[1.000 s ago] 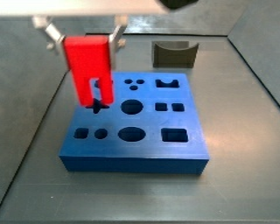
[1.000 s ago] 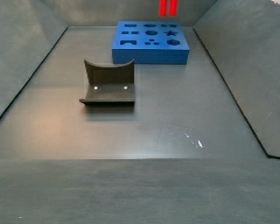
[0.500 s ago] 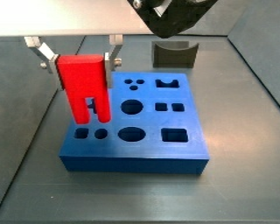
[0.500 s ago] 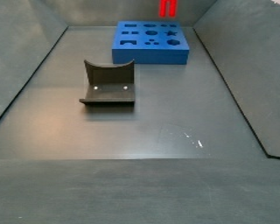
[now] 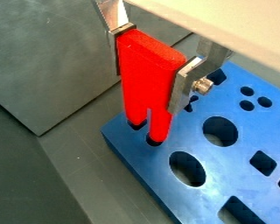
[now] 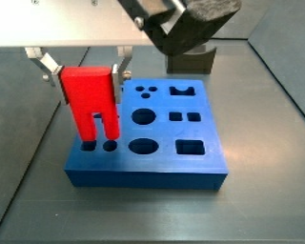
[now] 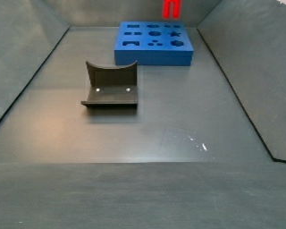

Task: Insert the square-circle object.

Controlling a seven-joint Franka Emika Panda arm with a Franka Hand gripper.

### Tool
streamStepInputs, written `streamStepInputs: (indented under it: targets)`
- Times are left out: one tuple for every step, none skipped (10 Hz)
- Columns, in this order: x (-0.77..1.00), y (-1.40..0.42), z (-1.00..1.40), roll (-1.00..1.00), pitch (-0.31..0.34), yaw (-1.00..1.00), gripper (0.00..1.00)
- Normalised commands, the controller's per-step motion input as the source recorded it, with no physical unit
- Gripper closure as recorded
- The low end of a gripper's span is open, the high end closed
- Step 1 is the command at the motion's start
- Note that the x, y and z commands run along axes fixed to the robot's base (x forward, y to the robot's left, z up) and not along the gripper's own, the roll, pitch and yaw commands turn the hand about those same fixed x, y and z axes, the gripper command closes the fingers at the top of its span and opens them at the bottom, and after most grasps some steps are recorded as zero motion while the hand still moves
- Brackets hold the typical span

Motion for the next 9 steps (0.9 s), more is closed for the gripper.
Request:
streamStepInputs:
  targets:
    - [0.0, 0.03, -0.25, -0.11, -0.014, 0.0, 1.0]
    - [0.0, 0.05, -0.33, -0.14, -0.034, -0.02, 1.0]
    - [0.07, 0.0, -0.39, -0.13, -0.019, -0.06, 1.0]
    - [0.11, 0.0, -0.35, -0.11, -0.011, -0.09, 1.0]
    - [0.13, 0.0, -0.26, -0.1, 0.0, -0.08, 1.0]
    - [0.07, 0.0, -0.2, -0.09, 0.0, -0.06, 1.0]
    - [0.0, 0.0, -0.08, -0.04, 0.0, 0.0, 1.0]
    - [0.0, 0.0, -0.02, -0.01, 0.0, 0.0, 1.0]
    - [-0.03, 0.09, -0.17, 0.04, 0.0, 0.0, 1.0]
